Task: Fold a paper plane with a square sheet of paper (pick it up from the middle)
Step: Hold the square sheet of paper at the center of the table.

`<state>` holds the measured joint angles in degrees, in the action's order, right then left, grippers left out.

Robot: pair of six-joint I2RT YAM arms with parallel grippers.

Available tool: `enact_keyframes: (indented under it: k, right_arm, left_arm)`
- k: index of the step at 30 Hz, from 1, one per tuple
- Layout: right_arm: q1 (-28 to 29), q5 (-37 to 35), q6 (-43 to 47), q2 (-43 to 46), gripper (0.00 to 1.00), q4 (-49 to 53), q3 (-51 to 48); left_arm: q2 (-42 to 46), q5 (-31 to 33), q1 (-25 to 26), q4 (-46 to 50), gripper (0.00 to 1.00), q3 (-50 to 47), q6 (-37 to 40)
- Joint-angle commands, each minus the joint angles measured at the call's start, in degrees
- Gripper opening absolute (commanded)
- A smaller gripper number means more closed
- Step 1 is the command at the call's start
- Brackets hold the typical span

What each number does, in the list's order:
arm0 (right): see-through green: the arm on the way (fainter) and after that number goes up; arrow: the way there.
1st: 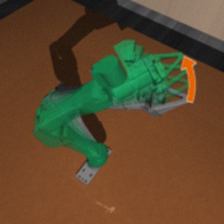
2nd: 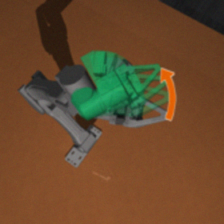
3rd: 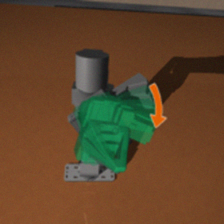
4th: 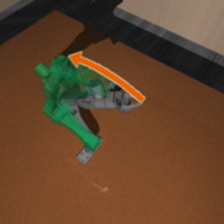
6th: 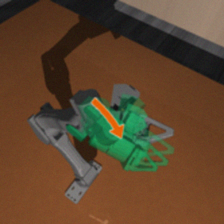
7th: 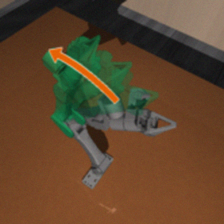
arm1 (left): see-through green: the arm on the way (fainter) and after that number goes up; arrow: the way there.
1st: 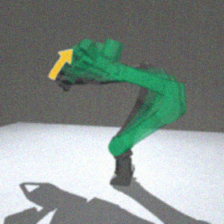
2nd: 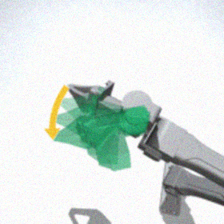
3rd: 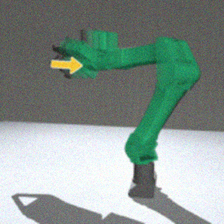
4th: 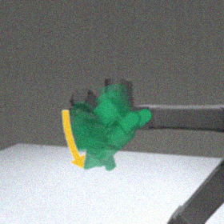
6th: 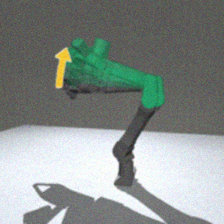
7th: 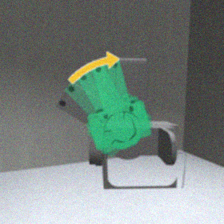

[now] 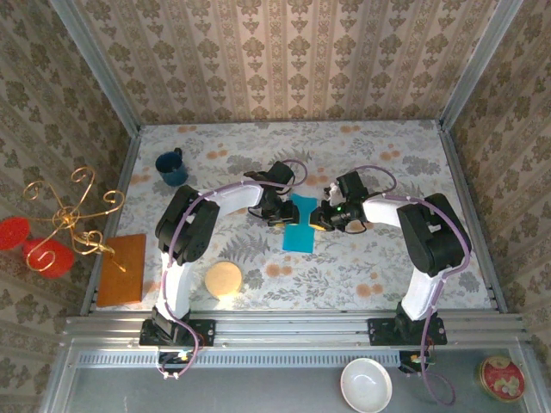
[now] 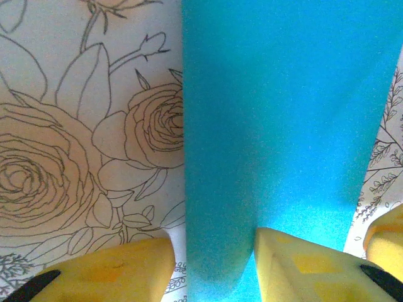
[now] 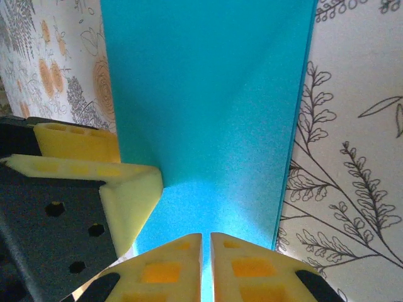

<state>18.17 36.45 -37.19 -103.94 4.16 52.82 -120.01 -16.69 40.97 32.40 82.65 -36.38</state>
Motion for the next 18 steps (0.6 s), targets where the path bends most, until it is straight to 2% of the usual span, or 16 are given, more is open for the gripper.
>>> enact_keyframes:
  k: [1, 12, 18]
  right_arm:
    - [0.3, 0.6, -0.7, -1.7, 0.14, -0.3, 0.5]
    - [0.3, -2.7, 0.7, -4.7, 0.11, 3.6, 0.8]
    - [0.3, -5.7, 2.9, -6.4, 0.10, 8.7, 1.5]
  left_arm:
    - [-10.3, 0.6, 2.5, 0.7, 0.44, -4.7, -0.6]
    - [-9.8, 0.6, 2.4, 0.6, 0.44, -5.1, -0.9]
    - [-5.1, 0.3, 1.2, 2.5, 0.44, -3.8, -1.6]
